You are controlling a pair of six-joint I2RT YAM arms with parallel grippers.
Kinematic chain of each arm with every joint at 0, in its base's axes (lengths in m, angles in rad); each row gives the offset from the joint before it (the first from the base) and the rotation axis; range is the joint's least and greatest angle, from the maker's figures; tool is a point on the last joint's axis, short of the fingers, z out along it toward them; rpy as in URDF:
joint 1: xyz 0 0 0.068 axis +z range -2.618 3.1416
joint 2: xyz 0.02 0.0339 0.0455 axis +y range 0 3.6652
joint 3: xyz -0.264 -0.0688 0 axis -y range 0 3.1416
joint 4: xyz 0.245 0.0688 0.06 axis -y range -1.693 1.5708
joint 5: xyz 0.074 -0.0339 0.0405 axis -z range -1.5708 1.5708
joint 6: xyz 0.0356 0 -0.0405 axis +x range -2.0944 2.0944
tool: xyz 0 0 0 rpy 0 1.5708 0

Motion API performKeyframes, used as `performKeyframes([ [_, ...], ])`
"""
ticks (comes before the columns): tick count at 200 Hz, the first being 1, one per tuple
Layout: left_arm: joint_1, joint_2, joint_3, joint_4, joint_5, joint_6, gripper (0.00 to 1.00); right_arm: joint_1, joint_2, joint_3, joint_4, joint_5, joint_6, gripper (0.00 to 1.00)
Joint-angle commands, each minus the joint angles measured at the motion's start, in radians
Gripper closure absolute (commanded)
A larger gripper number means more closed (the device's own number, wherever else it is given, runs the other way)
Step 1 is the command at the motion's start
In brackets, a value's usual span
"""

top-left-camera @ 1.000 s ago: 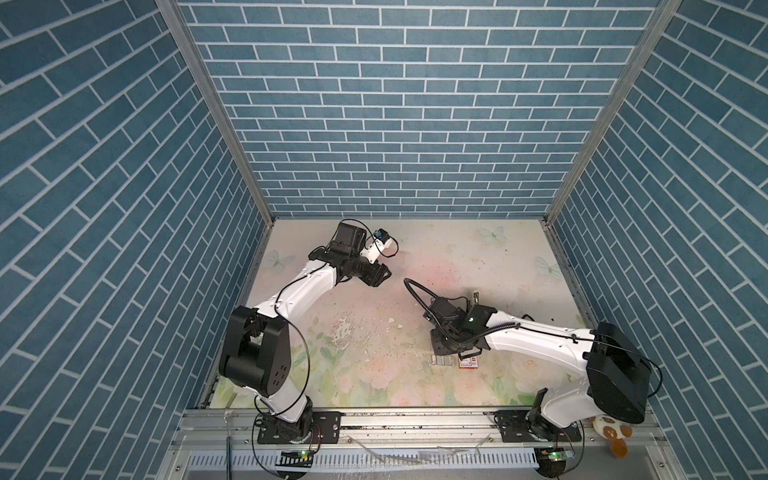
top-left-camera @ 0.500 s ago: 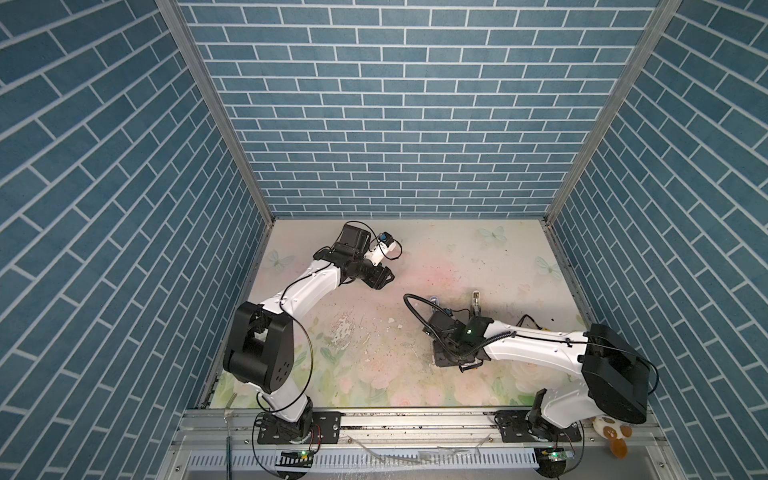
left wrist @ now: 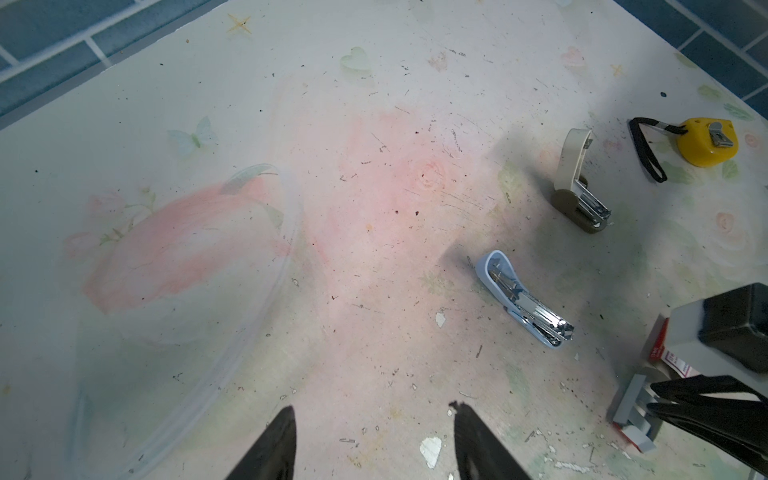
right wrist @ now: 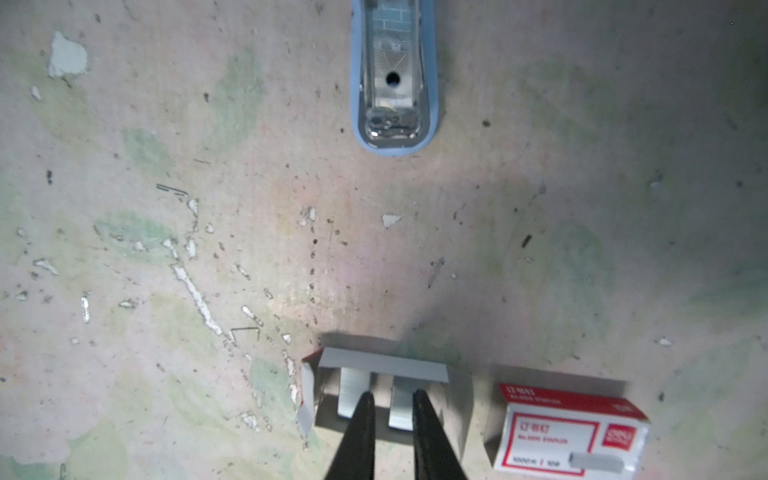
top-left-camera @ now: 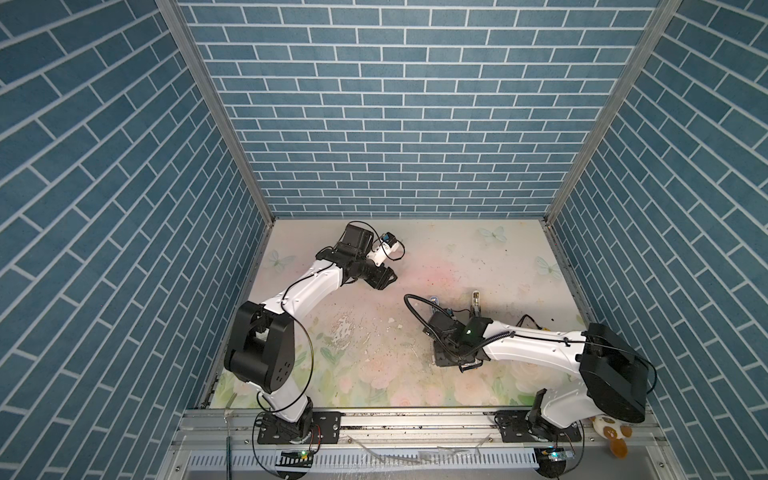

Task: Load the staples into the stapler

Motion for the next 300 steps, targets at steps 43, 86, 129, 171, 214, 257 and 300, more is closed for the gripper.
performKeyframes([
  [43, -0.007, 0.006, 0.018, -0.004, 0.017, 0.005, 0.38, 0.004, 0.016, -0.015, -0.013, 0.041, 0.058, 0.8],
  [86, -0.008, 0.007, 0.016, -0.007, 0.019, 0.005, 0.38, 0.005, 0.025, -0.024, 0.0, 0.036, 0.062, 0.8],
  [129, -0.008, 0.007, 0.014, -0.006, 0.019, 0.005, 0.38, 0.007, 0.028, -0.027, 0.008, 0.035, 0.062, 0.8],
  [171, -0.008, 0.006, 0.015, -0.005, 0.018, 0.005, 0.38, 0.009, 0.039, -0.03, 0.007, 0.036, 0.064, 0.8],
  [214, -0.009, 0.003, 0.011, -0.001, 0.018, 0.005, 0.38, 0.016, 0.037, -0.021, 0.0, 0.044, 0.064, 0.79],
  [257, -0.011, 0.002, 0.007, 0.005, 0.015, 0.003, 0.38, 0.032, 0.041, -0.01, -0.028, 0.077, 0.059, 0.79],
  [300, -0.012, -0.004, -0.003, 0.011, 0.009, 0.007, 0.38, 0.037, 0.04, 0.001, -0.03, 0.092, 0.037, 0.78],
])
